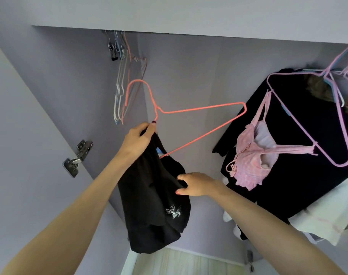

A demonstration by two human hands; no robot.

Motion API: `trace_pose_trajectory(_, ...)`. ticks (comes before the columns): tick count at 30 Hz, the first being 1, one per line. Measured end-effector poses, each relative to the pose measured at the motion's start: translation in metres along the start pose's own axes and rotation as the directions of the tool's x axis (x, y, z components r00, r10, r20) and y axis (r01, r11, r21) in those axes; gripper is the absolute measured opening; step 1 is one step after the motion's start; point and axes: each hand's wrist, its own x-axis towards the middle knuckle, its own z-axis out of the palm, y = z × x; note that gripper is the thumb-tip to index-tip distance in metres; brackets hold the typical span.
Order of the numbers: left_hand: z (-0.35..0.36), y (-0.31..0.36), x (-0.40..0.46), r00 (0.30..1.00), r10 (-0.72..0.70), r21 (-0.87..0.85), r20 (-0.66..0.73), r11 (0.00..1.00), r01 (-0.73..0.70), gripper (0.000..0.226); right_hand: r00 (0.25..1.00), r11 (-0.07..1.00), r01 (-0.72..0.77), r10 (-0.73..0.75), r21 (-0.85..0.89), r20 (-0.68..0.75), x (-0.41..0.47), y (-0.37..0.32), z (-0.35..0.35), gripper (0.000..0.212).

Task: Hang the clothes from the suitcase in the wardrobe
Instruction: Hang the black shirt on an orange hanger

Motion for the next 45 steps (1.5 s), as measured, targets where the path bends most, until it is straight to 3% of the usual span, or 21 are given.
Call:
trace_pose_trajectory(2,-0.006,-0.001,-0.004,0.996,-0.052,-0.02,-0.07,0.999,0.05,0.05,0.999,0.994,-0.044,0.042,-0.104,-0.025,0.0,0.013,0.002,0.049)
trace_pose_trajectory(5,-0.014,-0.002,-0.007,0.973,-0.157,-0.025,-0.169,0.988,0.155,0.06,0.98,0.983,-0.088,0.055,-0.163,-0.194,-0.004,0.037,-0.005,0.036)
trace_pose_trajectory(14,-0.007,0.008,-0.011,0.924,-0.341,-0.087,-0.172,0.94,0.33,0.062,0.835,0.998,0.047,-0.059,-0.037,-0.547,-0.028,0.078,-0.058,0.02)
trace_pose_trajectory(17,-0.007,0.014,-0.006,0.917,-0.343,-0.144,-0.203,0.937,0.319,0.062,0.785,0.996,0.07,-0.094,-0.063,-0.612,-0.037,0.081,-0.076,0.017)
trace_pose_trajectory(19,-0.006,0.018,-0.003,0.914,-0.321,-0.218,-0.248,0.938,0.27,0.047,0.747,0.995,0.065,-0.095,-0.071,-0.657,-0.043,0.08,-0.088,0.016)
trace_pose_trajectory(21,-0.003,0.02,-0.002,0.931,-0.259,-0.186,-0.257,0.959,0.216,0.035,0.718,0.997,0.063,-0.079,-0.049,-0.692,-0.048,0.08,-0.098,0.016)
trace_pose_trajectory(27,0.012,0.013,-0.002,0.986,-0.06,0.042,-0.156,0.997,0.067,0.017,0.728,0.998,-0.04,-0.006,-0.051,-0.685,-0.062,0.087,-0.124,0.02)
trace_pose_trajectory(33,0.014,0.004,0.003,0.978,-0.02,0.043,-0.207,0.999,0.03,0.015,0.807,0.986,-0.04,-0.064,-0.163,-0.587,-0.072,0.08,-0.126,0.024)
trace_pose_trajectory(36,0.014,0.005,0.003,0.974,-0.002,0.041,-0.228,0.999,0.012,0.013,0.848,0.99,-0.048,-0.03,-0.134,-0.529,-0.074,0.08,-0.123,0.023)
trace_pose_trajectory(41,0.022,0.004,0.002,0.976,0.073,0.163,-0.206,0.986,-0.04,0.012,0.83,0.991,-0.004,-0.072,-0.135,-0.552,-0.075,0.068,-0.124,0.022)
trace_pose_trajectory(45,0.035,0.01,-0.005,0.977,0.17,0.25,-0.126,0.959,-0.134,0.013,0.777,0.96,0.152,-0.264,-0.236,-0.571,-0.073,0.028,-0.133,0.021)
